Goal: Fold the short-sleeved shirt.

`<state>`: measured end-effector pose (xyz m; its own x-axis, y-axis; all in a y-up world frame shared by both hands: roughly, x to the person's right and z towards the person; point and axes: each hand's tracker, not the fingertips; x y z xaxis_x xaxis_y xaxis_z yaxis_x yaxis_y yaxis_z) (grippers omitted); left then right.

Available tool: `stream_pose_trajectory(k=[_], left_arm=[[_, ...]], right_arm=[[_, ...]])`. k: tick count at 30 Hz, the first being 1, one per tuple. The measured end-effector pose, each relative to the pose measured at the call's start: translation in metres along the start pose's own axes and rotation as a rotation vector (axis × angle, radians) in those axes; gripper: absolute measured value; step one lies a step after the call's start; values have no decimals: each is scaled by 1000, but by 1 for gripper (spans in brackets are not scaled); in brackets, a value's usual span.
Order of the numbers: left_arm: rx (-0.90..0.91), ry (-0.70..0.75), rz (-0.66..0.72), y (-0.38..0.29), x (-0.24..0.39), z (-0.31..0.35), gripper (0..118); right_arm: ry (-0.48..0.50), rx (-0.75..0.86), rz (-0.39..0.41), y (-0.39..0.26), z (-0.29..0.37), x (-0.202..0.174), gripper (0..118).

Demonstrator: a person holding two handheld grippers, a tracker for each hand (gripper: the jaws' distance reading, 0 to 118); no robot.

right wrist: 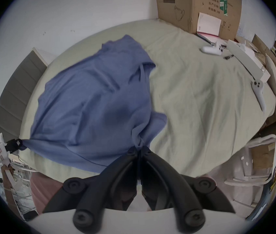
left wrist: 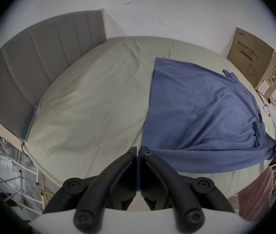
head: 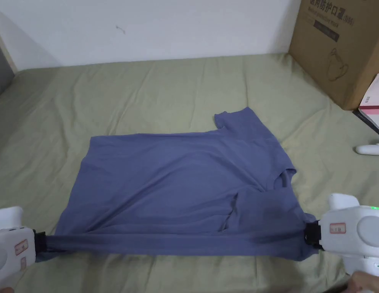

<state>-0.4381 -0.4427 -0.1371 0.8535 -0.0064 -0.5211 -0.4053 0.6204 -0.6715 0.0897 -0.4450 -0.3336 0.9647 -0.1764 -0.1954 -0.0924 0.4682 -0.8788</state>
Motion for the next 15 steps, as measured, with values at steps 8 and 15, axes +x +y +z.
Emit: stream_pose_trajectory(k=[8, 15], left_arm=[[53, 18, -65, 77, 20, -22, 2], [-32, 64, -158, 106, 38, -85, 89]], right_arm=[[-25, 39, 37, 92, -22, -20, 2], [-108, -28, 68, 136, -78, -35, 88]])
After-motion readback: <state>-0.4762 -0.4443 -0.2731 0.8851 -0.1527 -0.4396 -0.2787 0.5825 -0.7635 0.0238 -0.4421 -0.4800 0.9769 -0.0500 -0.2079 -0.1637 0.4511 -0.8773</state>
